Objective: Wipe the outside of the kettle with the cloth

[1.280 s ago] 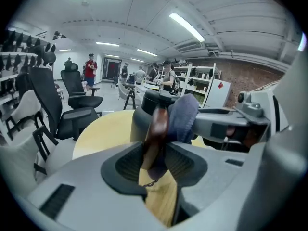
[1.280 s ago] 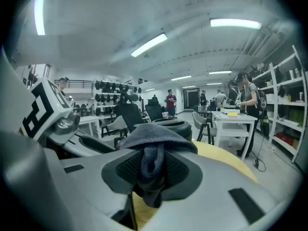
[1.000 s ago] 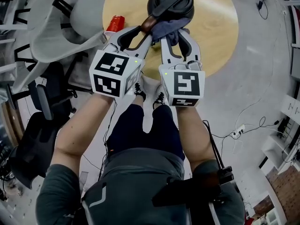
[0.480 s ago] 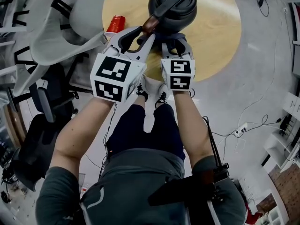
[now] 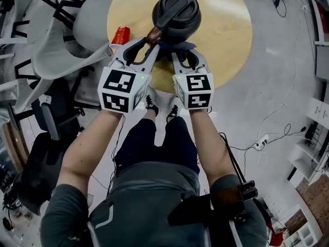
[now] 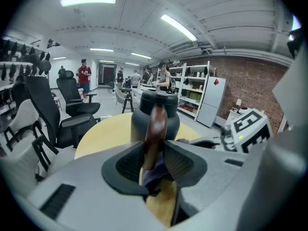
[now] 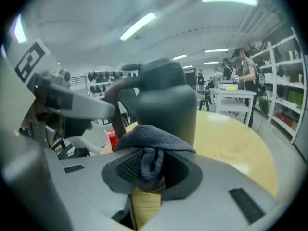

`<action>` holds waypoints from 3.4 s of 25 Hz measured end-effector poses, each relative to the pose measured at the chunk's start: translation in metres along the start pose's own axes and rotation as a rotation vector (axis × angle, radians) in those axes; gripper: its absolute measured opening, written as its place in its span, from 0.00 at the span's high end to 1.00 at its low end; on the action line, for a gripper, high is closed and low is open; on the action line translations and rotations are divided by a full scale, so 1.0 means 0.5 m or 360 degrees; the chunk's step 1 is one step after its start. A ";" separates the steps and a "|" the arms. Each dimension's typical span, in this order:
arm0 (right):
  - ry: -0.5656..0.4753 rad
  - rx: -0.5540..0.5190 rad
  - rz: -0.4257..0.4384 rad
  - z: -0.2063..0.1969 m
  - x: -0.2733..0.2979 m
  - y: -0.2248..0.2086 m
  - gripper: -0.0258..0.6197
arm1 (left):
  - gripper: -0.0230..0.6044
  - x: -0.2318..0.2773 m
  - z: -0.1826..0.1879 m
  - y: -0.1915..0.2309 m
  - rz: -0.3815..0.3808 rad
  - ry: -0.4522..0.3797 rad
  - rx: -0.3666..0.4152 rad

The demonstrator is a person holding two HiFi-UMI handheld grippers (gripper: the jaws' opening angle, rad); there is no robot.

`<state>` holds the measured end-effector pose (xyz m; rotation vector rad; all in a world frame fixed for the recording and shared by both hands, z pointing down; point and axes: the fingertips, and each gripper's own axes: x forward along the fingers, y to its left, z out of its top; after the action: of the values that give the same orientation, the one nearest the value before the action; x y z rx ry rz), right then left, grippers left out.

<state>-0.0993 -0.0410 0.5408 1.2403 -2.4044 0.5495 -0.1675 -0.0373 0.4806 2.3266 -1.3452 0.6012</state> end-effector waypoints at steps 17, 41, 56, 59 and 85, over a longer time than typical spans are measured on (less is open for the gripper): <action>-0.0314 -0.0217 -0.0047 0.100 -0.067 -0.070 0.79 | 0.77 -0.001 0.004 -0.006 0.0091 -0.0122 -0.0054; 0.0049 -0.0272 0.0076 -0.031 -0.023 -0.081 0.79 | 0.85 -0.102 -0.046 0.006 0.0200 -0.0154 -0.0157; -0.0394 -0.0255 0.0166 0.284 -0.356 -0.083 0.79 | 0.95 -0.274 0.176 -0.113 0.0056 -0.0469 -0.0114; -0.0451 -0.0289 0.0140 0.328 -0.406 -0.081 0.79 | 0.95 -0.306 0.224 -0.126 0.0030 -0.0550 -0.0111; -0.0775 -0.0275 -0.0210 0.544 -0.612 0.015 0.79 | 0.95 -0.542 0.419 0.025 0.0061 -0.0871 0.0096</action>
<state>0.0184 0.0349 0.1562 1.5817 -2.6512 -0.0092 -0.2641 0.0399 0.1610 2.6323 -1.6142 0.0000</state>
